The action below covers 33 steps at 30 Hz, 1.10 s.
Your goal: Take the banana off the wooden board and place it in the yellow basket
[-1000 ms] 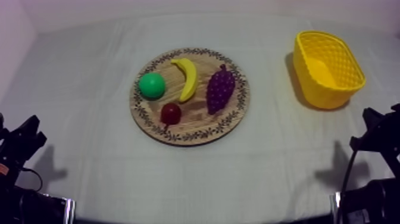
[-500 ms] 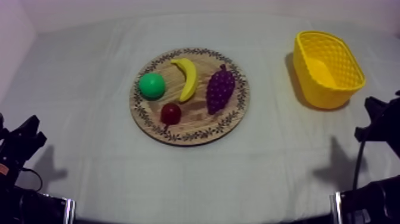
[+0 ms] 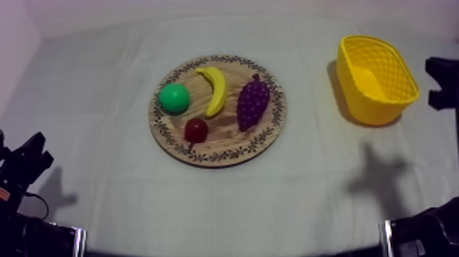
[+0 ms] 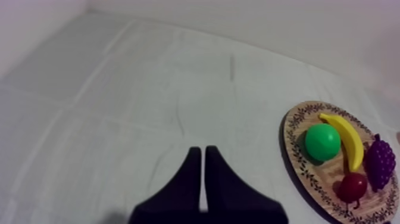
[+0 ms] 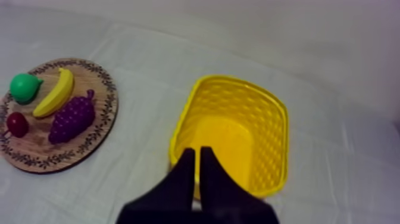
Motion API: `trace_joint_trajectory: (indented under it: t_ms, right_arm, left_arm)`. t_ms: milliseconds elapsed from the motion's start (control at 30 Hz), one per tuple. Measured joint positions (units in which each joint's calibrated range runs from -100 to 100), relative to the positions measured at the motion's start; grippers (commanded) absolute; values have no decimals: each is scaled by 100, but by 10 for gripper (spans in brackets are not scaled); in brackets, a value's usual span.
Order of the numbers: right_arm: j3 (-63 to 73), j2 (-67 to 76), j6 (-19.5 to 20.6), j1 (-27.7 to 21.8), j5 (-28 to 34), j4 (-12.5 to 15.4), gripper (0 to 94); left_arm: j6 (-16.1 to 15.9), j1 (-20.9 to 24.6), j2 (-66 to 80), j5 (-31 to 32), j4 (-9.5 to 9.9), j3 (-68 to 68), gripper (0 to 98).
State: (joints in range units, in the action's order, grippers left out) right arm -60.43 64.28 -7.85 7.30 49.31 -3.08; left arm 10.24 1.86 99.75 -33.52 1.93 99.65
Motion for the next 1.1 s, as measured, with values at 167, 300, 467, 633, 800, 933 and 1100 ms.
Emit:
trace_joint_trajectory:
  t_ms: [167,300,467,633,800,933,1100]
  right_arm:
    - [1166,-677,-104,203,637,72,5]
    - [2089,-1156,-110,399,1125,79,5]
    - [3191,-1723,-36,732,1724,37,5]
    - [4085,-2196,88,1130,2222,-95,5]
    - [4664,-2531,267,1537,2559,-188,5]
    - [4957,-2785,366,1803,2772,-251,5]
    - [5055,-3062,459,2068,2955,-346,5]
  left_arm:
    - [0,0,0,0,0,0,0]
    - [0,0,0,0,0,0,0]
    - [0,0,0,0,0,0,0]
    - [0,0,0,0,0,0,0]
    - [0,0,0,0,0,0,0]
    - [0,0,0,-2,0,0,0]
    - [3,0,0,-2,0,0,0]
